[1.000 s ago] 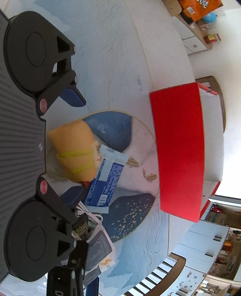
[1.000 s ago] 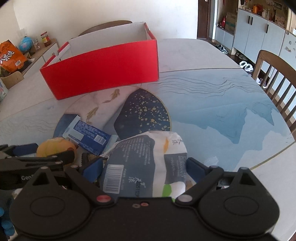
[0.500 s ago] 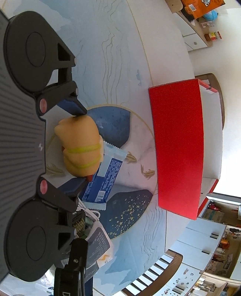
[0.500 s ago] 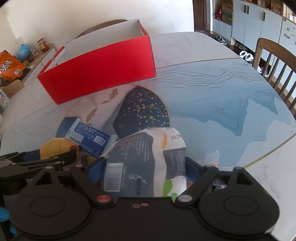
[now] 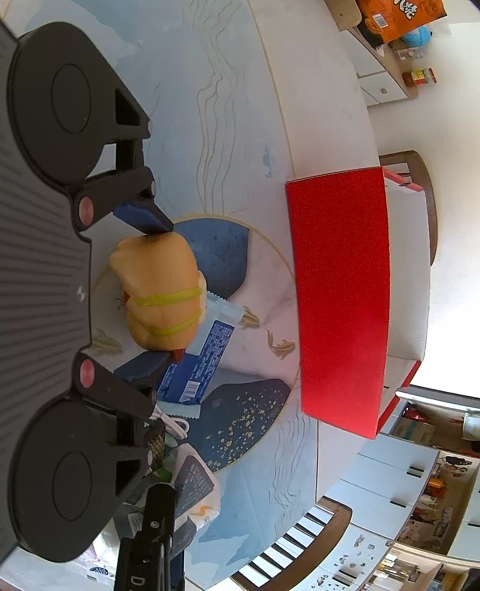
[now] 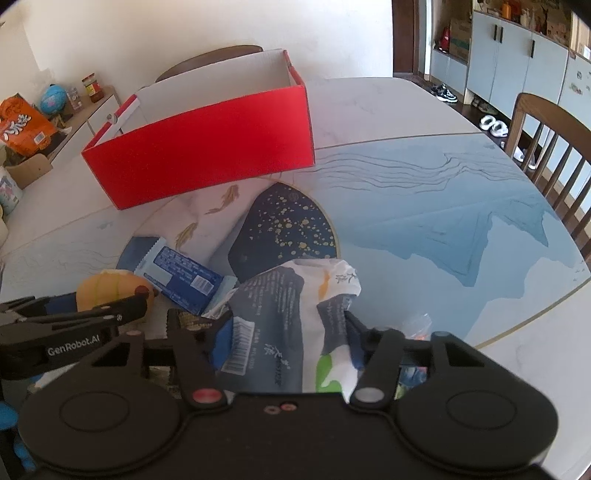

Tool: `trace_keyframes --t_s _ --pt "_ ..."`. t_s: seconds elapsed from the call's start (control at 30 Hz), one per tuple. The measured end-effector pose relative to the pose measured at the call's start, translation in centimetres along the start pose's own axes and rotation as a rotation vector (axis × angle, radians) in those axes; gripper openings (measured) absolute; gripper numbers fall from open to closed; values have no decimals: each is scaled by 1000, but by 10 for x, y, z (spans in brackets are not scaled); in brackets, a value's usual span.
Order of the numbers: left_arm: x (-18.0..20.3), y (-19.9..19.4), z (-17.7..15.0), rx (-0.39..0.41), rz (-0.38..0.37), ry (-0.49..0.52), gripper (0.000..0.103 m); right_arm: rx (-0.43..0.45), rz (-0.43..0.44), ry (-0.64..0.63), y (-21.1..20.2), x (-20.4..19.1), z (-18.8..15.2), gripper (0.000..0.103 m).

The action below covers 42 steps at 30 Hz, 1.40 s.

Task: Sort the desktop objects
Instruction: 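Close left tool on yellow toy while right tool grasps grey-white snack bag, then lift and carry yellow toy with left tool while right tool carries bag to red box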

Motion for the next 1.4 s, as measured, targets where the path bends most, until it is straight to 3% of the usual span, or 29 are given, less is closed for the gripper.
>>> trace_keyframes --t_s 0.67,1.03,1.4 --pt "-2 -44 20 81 -37 -2 68 81 4 -47 -40 -13 20 56" --pt "-15 -87 43 149 -109 -17 68 171 11 -68 -77 -33 46 56" --pt "-28 -113 69 210 -102 -50 68 247 62 -49 -96 -64 75 56"
Point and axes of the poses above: each gripper's, at about its wrist camera, not at the fingertips, and y roughly the way its jaws point, x to its right, z to its top, the point moved 1 cm from there along y, roughly the way its jaws point, and after that the axes turned 5 degrees about x, right-handed, at the moved point
